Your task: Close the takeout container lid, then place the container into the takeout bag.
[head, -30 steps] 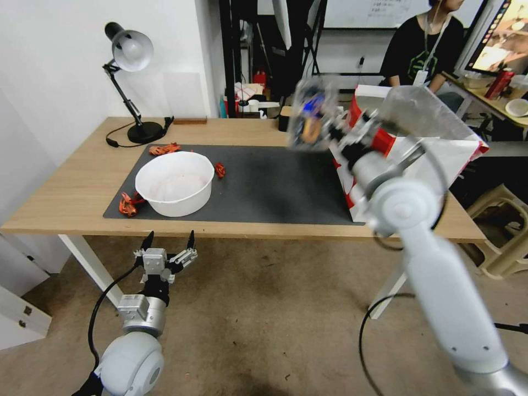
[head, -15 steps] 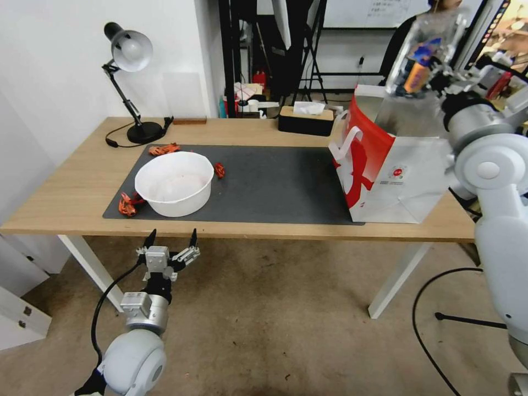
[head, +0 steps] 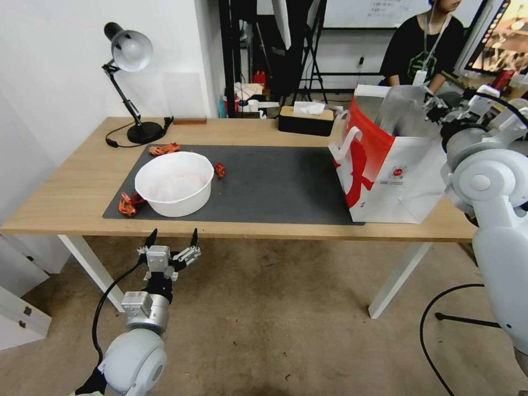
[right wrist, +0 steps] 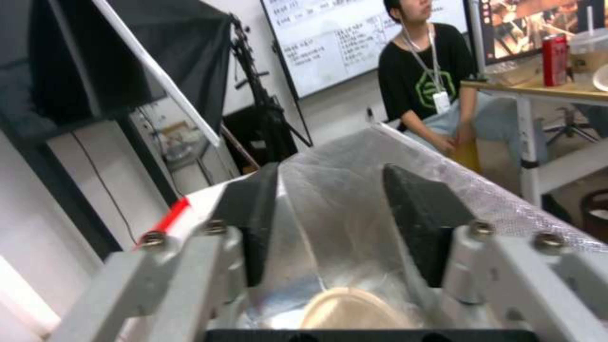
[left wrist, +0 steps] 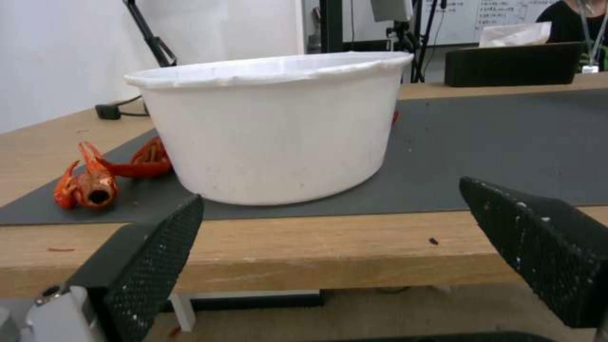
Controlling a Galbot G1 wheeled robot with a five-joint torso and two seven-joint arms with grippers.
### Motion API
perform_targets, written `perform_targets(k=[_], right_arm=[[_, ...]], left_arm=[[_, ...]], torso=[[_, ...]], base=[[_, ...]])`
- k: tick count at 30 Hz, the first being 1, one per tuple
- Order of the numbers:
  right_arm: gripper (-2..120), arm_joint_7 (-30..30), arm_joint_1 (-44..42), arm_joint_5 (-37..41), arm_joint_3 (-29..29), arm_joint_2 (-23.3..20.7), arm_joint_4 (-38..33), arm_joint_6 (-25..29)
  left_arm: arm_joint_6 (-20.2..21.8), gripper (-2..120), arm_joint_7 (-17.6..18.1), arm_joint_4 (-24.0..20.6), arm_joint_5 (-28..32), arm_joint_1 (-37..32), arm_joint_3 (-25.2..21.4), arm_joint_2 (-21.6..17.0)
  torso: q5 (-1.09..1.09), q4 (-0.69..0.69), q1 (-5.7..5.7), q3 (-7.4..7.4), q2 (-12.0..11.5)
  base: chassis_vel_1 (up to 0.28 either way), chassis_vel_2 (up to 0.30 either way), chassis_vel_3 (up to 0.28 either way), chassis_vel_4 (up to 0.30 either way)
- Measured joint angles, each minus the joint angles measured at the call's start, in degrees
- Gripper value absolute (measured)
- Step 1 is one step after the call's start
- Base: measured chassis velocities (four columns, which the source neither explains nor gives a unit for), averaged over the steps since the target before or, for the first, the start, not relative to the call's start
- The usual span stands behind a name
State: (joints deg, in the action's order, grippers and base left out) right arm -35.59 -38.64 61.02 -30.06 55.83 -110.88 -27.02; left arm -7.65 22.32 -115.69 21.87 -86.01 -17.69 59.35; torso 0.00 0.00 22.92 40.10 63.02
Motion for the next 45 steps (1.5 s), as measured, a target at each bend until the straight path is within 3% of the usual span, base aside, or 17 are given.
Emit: perform_targets(k=[3,5,7,8,10,12,13,15,17,20,21,23,28,29,32,45], right_arm=[[60,1.92,0.38,2.34,-0.23,-0.05,-0.83,4.01],[60,2.26,0.41,2.63,-0.27,-0.06,-0.93,4.45],[76,8.67,-0.19,5.59,-0.4,-0.37,-2.69,11.85],[76,8.67,-0.19,5.59,-0.4,-0.37,-2.69,11.85],[82,13.09,-1.4,6.29,-0.36,-0.71,-3.73,14.86],[93,21.59,-5.01,6.5,0.18,-1.64,-6.3,18.64],[93,21.59,-5.01,6.5,0.18,-1.64,-6.3,18.64],[100,27.77,-11.98,1.49,1.74,-2.77,-10.17,19.58],[100,28.72,-13.21,0.1,1.99,-2.83,-10.78,19.73],[100,33.51,-21.7,-12.91,2.83,-2.54,-14.77,20.29],[100,33.51,-21.7,-12.91,2.83,-2.54,-14.77,20.29],[100,34.89,-25.73,-19.95,3.13,-2.06,-16.25,20.87],[100,33.8,-34.26,-34.51,3.59,0.17,-18.74,21.89],[100,33.8,-34.26,-34.51,3.59,0.17,-18.74,21.89],[100,29.32,-40.48,-43.46,4.48,2.35,-19.79,21.96],[100,18.44,-53.86,-55.4,7.16,8.24,-16.72,31.1]], left_arm=[[-0.09,100,0.02,-0.1,0.0,-0.15,-0.11,0.0],[-0.1,100,0.02,-0.11,0.0,-0.15,-0.11,0.0],[-0.17,100,0.03,-0.23,0.0,-0.23,-0.22,-0.03],[-0.17,100,0.03,-0.23,0.0,-0.23,-0.22,-0.03],[-0.19,100,0.04,-0.27,0.0,-0.32,-0.28,-0.03],[-0.25,100,0.04,-0.33,0.0,-0.56,-0.49,-0.04],[-0.25,100,0.04,-0.33,0.0,-0.56,-0.49,-0.04],[-0.36,100,0.05,-0.34,0.0,-0.81,-0.7,0.07],[-0.38,100,0.05,-0.34,0.0,-0.83,-0.72,0.11],[-0.42,100,0.05,-0.35,-0.03,-0.94,-0.91,0.34],[-0.42,100,0.05,-0.35,-0.03,-0.94,-0.91,0.34],[-0.42,100,0.05,-0.35,-0.03,-0.96,-0.95,0.35],[-0.42,100,0.05,-0.35,-0.07,-0.86,-0.99,0.79],[-0.42,100,0.05,-0.35,-0.07,-0.86,-0.99,0.79],[-0.41,100,0.05,-0.35,-0.13,-0.9,-1.01,1.0],[-0.39,100,0.04,-0.07,-0.15,-0.85,-1.14,1.33]], torso=[[0.0,0.0,0.0,0.0,0.0],[-0.01,0.0,0.0,0.0,0.0],[-0.02,0.01,0.0,0.0,0.0],[-0.02,0.01,0.0,0.0,0.0],[-0.01,0.0,0.0,0.0,0.0],[-0.01,0.0,0.0,0.0,0.0],[-0.01,0.0,0.0,0.0,0.0],[0.01,0.0,0.0,0.0,0.01],[0.0,0.0,0.0,0.0,0.0],[-0.01,0.0,0.0,0.0,0.0],[-0.01,0.0,0.0,0.0,0.0],[0.0,-0.01,0.0,0.0,0.01],[-0.01,0.0,0.0,0.0,0.0],[-0.01,0.0,0.0,0.0,0.0],[-0.01,-0.01,0.0,0.0,0.01],[0.0,-0.01,0.0,0.0,0.01]], base=[[0.0,0.0,0.0,0.0],[0.0,0.0,0.0,0.0],[0.0,0.0,0.0,0.0],[0.0,0.0,0.0,0.0],[0.0,0.0,0.0,0.0],[0.0,0.0,0.0,0.0],[0.0,0.0,0.0,0.0],[0.0,0.0,0.0,0.0],[0.0,0.0,0.0,0.0],[0.0,0.0,0.0,0.0],[0.0,0.0,0.0,0.0],[0.0,0.0,0.0,0.0],[0.0,0.0,0.0,0.0],[0.0,0.0,0.0,0.0],[0.0,0.0,0.0,0.0],[0.0,0.0,0.0,0.0]])
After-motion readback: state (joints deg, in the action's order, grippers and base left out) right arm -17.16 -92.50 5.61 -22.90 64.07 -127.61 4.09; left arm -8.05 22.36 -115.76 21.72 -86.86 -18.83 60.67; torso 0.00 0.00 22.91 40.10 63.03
